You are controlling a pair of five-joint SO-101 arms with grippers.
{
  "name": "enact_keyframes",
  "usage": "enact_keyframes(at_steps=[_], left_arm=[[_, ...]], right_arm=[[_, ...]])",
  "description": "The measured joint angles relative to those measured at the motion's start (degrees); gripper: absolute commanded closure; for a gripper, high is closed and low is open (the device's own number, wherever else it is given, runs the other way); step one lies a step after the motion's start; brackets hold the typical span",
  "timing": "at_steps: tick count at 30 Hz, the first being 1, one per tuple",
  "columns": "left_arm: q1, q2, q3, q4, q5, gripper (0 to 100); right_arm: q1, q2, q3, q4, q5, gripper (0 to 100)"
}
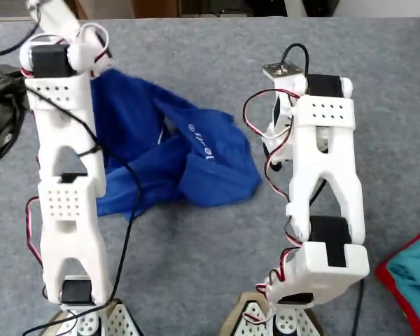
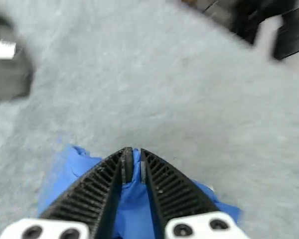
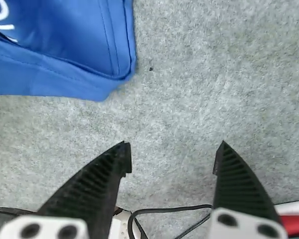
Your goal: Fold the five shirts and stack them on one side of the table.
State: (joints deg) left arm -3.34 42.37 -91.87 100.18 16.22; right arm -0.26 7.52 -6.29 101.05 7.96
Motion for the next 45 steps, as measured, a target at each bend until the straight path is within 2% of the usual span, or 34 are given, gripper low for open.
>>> enact_keyframes(at_steps=[5, 10, 14, 17, 21, 25, 26, 30, 34, 39, 42, 45], left_arm=[[8.7, -12.8, -0.1, 0.0, -1.0, 98], [20.7, -22.2, -0.7, 0.0, -4.6, 98], [28.3, -24.2, -0.8, 0.0, -6.2, 98], [32.5, -24.7, 4.4, 0.0, -6.8, 98], [37.7, -24.5, 13.4, 0.0, -6.8, 98], [42.5, -24.5, 16.1, 0.0, -6.8, 97], [43.5, -24.5, 16.6, 0.0, -6.8, 95], [47.0, -24.6, 21.9, 0.0, -6.9, 75], [46.5, -25.2, 26.4, 0.0, -0.9, 74], [43.5, -29.1, 30.6, 0.0, -1.1, 75], [38.8, -32.1, 31.7, 0.0, -2.7, 79], [30.6, -36.6, 32.5, 0.0, -5.6, 80]], right_arm=[[0.7, 0.0, -5.0, 0.0, -2.4, 72.8], [9.3, -0.2, -9.1, 0.0, -4.1, 72.8], [18.2, -3.7, -9.3, 0.0, -4.1, 72.8], [23.8, -5.6, -9.3, 0.0, -4.1, 72.8], [28.1, -5.9, -9.3, 0.0, -0.7, 72.8], [30.9, -5.9, -9.3, 0.0, 1.9, 72.8], [31.4, -5.9, -9.3, 0.0, 2.1, 72.8], [32.3, -5.9, -9.3, 0.0, 2.3, 72.8], [32.3, -5.9, -9.3, 0.0, 2.3, 72.8], [32.2, -5.9, -9.0, 0.0, 4.4, 72.8], [30.3, -5.9, -6.7, 0.0, 4.7, 72.8], [26.0, -5.9, -4.1, 0.2, 4.7, 72.8]])
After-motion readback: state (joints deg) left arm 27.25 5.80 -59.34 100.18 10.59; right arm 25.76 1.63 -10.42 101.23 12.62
